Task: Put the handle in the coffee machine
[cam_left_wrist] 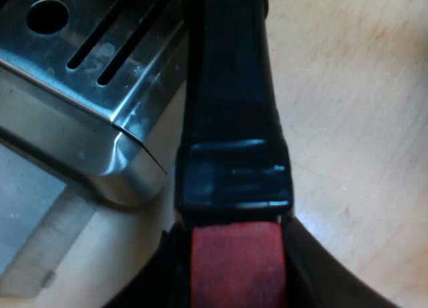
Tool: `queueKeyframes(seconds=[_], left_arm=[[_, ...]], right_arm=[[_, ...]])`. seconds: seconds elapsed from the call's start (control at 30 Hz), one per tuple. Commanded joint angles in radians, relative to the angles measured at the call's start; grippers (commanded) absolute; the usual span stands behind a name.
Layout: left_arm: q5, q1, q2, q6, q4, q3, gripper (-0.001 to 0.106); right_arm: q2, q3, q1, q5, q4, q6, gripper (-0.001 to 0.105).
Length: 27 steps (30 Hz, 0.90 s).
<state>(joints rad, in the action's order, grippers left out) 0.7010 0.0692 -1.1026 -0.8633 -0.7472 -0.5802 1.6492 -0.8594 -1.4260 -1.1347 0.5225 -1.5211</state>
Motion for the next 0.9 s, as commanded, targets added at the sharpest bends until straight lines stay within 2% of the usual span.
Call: queueKeyframes(seconds=[0.03,0.17,0.5,0.6,0.67,0.73,0.9], left_arm=[[0.061,0.0,-0.009,0.014,0.058,-0.016,0.0],[0.061,0.0,-0.027,0.014,0.08,-0.018,0.0],[0.073,0.0,-0.082,0.008,0.143,-0.031,0.0],[0.093,0.0,-0.094,0.008,0.147,-0.047,0.0],[0.107,0.0,-0.113,0.008,0.147,-0.066,0.0],[0.107,0.0,-0.121,0.008,0.147,-0.071,0.0],[0.113,0.006,-0.137,0.004,0.158,-0.089,0.0]], right_arm=[[0.02,-0.003,0.009,-0.038,0.051,-0.051,0.105],[0.043,-0.02,0.027,-0.044,0.096,-0.1,0.105],[0.095,-0.086,0.086,-0.028,0.112,-0.1,0.105],[0.095,-0.086,0.088,-0.031,0.141,-0.152,0.105],[0.095,-0.086,0.088,-0.031,0.165,-0.209,0.105],[0.095,-0.086,0.088,-0.031,0.185,-0.233,0.105],[0.105,-0.086,0.101,-0.028,0.197,-0.233,0.105]])
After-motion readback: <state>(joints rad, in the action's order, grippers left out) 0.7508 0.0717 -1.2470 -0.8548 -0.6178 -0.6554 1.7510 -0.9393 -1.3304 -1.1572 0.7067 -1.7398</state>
